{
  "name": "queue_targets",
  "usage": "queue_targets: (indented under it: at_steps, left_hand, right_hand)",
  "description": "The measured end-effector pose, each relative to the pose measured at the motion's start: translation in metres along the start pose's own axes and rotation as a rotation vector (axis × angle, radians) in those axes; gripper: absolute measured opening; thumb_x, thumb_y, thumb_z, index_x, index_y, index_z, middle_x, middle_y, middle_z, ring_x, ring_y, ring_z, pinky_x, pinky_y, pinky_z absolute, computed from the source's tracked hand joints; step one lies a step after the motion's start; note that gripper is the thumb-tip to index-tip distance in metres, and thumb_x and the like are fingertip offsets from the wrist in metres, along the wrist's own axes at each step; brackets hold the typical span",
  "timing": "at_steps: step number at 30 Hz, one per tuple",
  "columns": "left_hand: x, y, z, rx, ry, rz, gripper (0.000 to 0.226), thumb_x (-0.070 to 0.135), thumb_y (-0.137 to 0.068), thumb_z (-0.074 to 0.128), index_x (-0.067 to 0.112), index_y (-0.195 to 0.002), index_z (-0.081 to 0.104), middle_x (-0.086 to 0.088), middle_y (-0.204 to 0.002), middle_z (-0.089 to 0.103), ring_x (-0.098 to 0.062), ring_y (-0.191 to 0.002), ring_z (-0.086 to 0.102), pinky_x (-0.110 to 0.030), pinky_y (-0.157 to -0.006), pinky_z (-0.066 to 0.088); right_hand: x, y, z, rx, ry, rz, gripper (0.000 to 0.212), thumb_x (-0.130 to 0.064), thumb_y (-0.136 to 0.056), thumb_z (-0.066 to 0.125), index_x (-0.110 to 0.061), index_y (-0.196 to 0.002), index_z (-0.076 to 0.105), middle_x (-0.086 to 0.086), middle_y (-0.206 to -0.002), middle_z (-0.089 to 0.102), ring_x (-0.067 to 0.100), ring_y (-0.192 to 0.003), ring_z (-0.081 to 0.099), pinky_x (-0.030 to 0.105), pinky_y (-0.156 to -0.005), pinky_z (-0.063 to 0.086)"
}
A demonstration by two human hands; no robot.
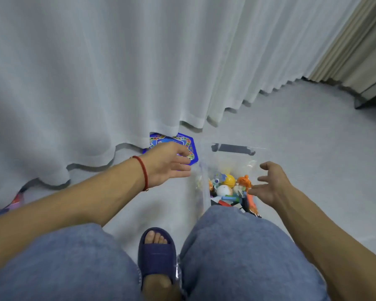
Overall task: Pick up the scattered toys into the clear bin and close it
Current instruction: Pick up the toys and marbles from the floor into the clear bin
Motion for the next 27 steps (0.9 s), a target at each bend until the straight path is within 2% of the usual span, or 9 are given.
queue_targets:
  at_steps: [2,6,11,13,17,20,22,25,27]
  left_hand:
    - [-0.015,0.0,-0.035,0.1,0.003,0.003,0.019,0.013,-0.092,0.059,0.0,-0.105,0.061,-0.019,-0.107,0.064,-0.034,-0.099,0.066,-0.041,-0.084,0.058]
    - [-0.057,-0.003,-0.12,0.352,-0.051,-0.046,0.006,0.013,-0.092,0.056,0.007,-0.092,0.058,-0.011,-0.078,0.057,-0.023,-0.062,0.056,-0.032,-0.063,0.056]
    - [-0.102,0.0,-0.204,0.579,-0.275,-0.084,0.019,0.004,-0.089,0.057,0.006,-0.106,0.065,-0.015,-0.099,0.062,-0.026,-0.08,0.059,-0.036,-0.068,0.057]
    - [-0.116,-0.008,-0.226,0.608,-0.345,-0.098,0.024,0.006,-0.088,0.06,0.012,-0.111,0.063,-0.011,-0.107,0.061,-0.026,-0.09,0.061,-0.037,-0.075,0.059]
    - [-0.145,-0.038,-0.259,0.6,-0.5,-0.121,0.03,0.019,-0.083,0.066,0.022,-0.112,0.059,-0.006,-0.11,0.063,-0.022,-0.093,0.063,-0.038,-0.085,0.056]
    - [-0.156,-0.068,-0.27,0.619,-0.657,-0.066,0.04,0.021,-0.082,0.071,0.015,-0.119,0.056,-0.01,-0.113,0.058,-0.018,-0.093,0.053,-0.026,-0.078,0.043]
    - [-0.158,-0.088,-0.275,0.628,-0.772,0.019,0.047,0.023,-0.079,0.075,0.014,-0.121,0.055,-0.011,-0.115,0.053,-0.018,-0.094,0.051,-0.023,-0.081,0.04]
    - [-0.154,-0.116,-0.283,0.605,-0.943,0.184,0.049,0.022,-0.079,0.074,0.011,-0.123,0.056,-0.011,-0.115,0.052,-0.026,-0.103,0.053,-0.037,-0.092,0.047]
    - [-0.144,-0.133,-0.285,0.575,-1.043,0.308,0.045,0.022,-0.08,0.066,0.01,-0.122,0.058,-0.011,-0.115,0.055,-0.029,-0.103,0.052,-0.042,-0.092,0.045]
  right_hand:
    - [0.001,0.001,0.019,-0.058,0.116,-0.059,0.036,-0.025,-0.092,0.052,-0.002,-0.12,0.053,0.02,-0.126,0.051,0.037,-0.11,0.057,0.049,-0.091,0.049]
    - [0.003,0.015,0.092,-0.276,0.341,-0.228,0.024,-0.02,-0.094,0.054,-0.002,-0.104,0.067,0.018,-0.101,0.07,0.03,-0.088,0.068,0.045,-0.092,0.055]
    - [0.057,0.0,0.196,-0.495,0.911,-0.337,0.021,-0.026,-0.094,0.059,-0.011,-0.104,0.068,0.014,-0.103,0.071,0.024,-0.084,0.07,0.039,-0.074,0.062]
    - [0.09,-0.021,0.228,-0.507,1.198,-0.371,0.02,-0.027,-0.094,0.057,-0.014,-0.106,0.065,0.012,-0.106,0.067,0.026,-0.09,0.069,0.042,-0.077,0.063]
    - [0.151,-0.072,0.266,-0.506,1.669,-0.337,0.048,-0.031,-0.097,0.056,-0.013,-0.14,0.044,0.012,-0.133,0.053,0.028,-0.111,0.06,0.04,-0.091,0.057]
    - [0.186,-0.104,0.287,-0.453,1.732,-0.375,0.064,-0.034,-0.094,0.06,-0.02,-0.149,0.031,0.013,-0.139,0.047,0.03,-0.119,0.055,0.041,-0.094,0.053]
    - [0.196,-0.119,0.306,-0.381,1.736,-0.547,0.062,-0.034,-0.093,0.062,-0.022,-0.147,0.032,0.014,-0.143,0.042,0.034,-0.126,0.049,0.044,-0.093,0.052]
    - [0.194,-0.134,0.338,-0.299,1.744,-0.891,0.059,-0.028,-0.093,0.062,-0.023,-0.145,0.035,0.011,-0.149,0.035,0.035,-0.133,0.039,0.05,-0.095,0.05]
    - [0.192,-0.147,0.358,-0.326,1.791,-1.04,0.065,-0.029,-0.091,0.064,-0.025,-0.148,0.032,0.009,-0.157,0.026,0.036,-0.14,0.029,0.055,-0.103,0.045]
Point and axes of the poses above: each hand's wrist, its own y-axis away from the middle knuckle, its own z-axis out of the palm, x = y × z, the point moved 5 cm from there along -y, towards the middle knuckle
